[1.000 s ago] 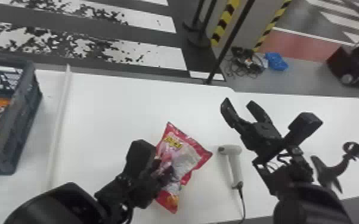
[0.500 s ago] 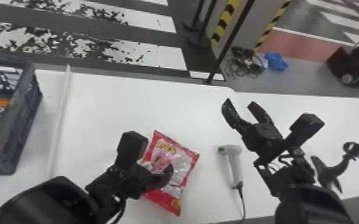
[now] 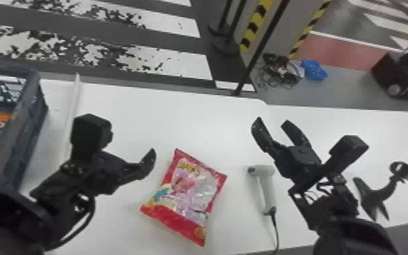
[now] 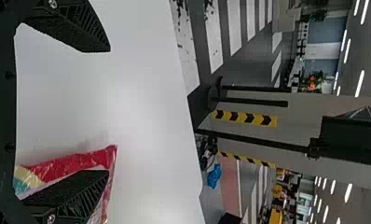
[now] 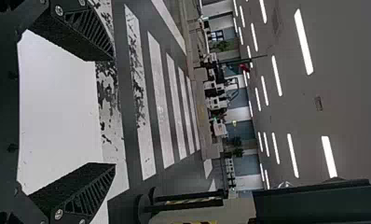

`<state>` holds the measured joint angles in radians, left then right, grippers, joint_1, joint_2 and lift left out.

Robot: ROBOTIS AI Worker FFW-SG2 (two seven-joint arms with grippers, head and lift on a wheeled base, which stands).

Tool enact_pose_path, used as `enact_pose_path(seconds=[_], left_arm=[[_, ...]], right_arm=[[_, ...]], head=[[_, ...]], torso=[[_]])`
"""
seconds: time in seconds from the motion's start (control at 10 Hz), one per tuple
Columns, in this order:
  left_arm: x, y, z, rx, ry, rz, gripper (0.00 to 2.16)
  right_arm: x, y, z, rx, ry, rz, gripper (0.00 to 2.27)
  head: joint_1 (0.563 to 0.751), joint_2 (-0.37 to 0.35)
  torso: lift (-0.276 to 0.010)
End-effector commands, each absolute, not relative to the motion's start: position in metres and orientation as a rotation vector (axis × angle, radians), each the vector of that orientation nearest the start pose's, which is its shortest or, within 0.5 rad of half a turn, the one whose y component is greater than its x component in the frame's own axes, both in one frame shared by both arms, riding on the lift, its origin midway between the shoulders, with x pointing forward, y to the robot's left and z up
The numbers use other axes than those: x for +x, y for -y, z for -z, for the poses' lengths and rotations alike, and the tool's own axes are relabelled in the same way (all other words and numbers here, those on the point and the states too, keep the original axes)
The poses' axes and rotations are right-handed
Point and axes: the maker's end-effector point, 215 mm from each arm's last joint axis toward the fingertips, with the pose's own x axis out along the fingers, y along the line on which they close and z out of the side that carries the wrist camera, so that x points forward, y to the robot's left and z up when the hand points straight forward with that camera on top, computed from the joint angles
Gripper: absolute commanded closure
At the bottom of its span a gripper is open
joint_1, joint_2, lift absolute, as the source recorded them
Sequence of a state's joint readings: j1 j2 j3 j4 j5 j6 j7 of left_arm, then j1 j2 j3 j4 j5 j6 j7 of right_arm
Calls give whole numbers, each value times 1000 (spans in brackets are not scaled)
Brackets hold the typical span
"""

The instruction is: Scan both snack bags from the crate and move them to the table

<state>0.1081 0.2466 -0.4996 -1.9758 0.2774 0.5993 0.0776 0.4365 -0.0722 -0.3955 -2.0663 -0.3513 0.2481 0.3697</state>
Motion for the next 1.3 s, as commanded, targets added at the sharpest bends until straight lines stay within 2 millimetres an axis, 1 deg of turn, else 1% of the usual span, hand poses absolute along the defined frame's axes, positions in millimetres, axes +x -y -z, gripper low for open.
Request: enact_pose_path(seconds=[0.0,0.1,0.2,0.3,0.4,0.5,0.6,0.7,0.8,0.9,1.0,1.1,1.2], left_arm=[[478,-49,385,15,-340,426,70],[486,-80,377,12,-323,376,70],[490,-116,375,1,-315,323,70],[496,-150,360,-17,-276,269,70],[499,-184,349,-30,-256,218,70],[498,-217,342,-44,-245,169,70],[495,-244,333,-50,-223,128,70],[494,-264,322,-56,-199,100,70],[490,-284,320,-58,-197,68,70],[488,-294,322,-63,-202,54,70],[485,-301,325,-63,-209,43,70],[484,-301,325,-63,-208,45,70],[484,-301,325,-63,-208,45,70]], right_arm=[[444,347,333,162,-94,-94,120],[442,340,335,163,-93,-103,120],[440,333,339,164,-100,-113,120],[438,326,343,166,-105,-122,120],[438,319,345,167,-109,-134,120],[437,311,347,163,-117,-146,120],[437,304,349,159,-123,-155,120],[437,299,352,159,-132,-164,120],[436,293,356,163,-141,-170,120],[433,283,367,160,-179,-186,120],[427,266,384,141,-242,-213,120],[415,246,404,140,-337,-232,120],[402,236,422,133,-438,-209,120]], head=[[695,-350],[695,-350],[695,-331],[695,-304],[695,-248],[695,-196],[695,-168],[695,-116],[695,-68],[695,-33],[695,-16],[695,15],[695,45]], torso=[[-87],[-87],[-87],[-87],[-87],[-87],[-87],[-87],[-87],[-87],[-87],[-87],[-87]])
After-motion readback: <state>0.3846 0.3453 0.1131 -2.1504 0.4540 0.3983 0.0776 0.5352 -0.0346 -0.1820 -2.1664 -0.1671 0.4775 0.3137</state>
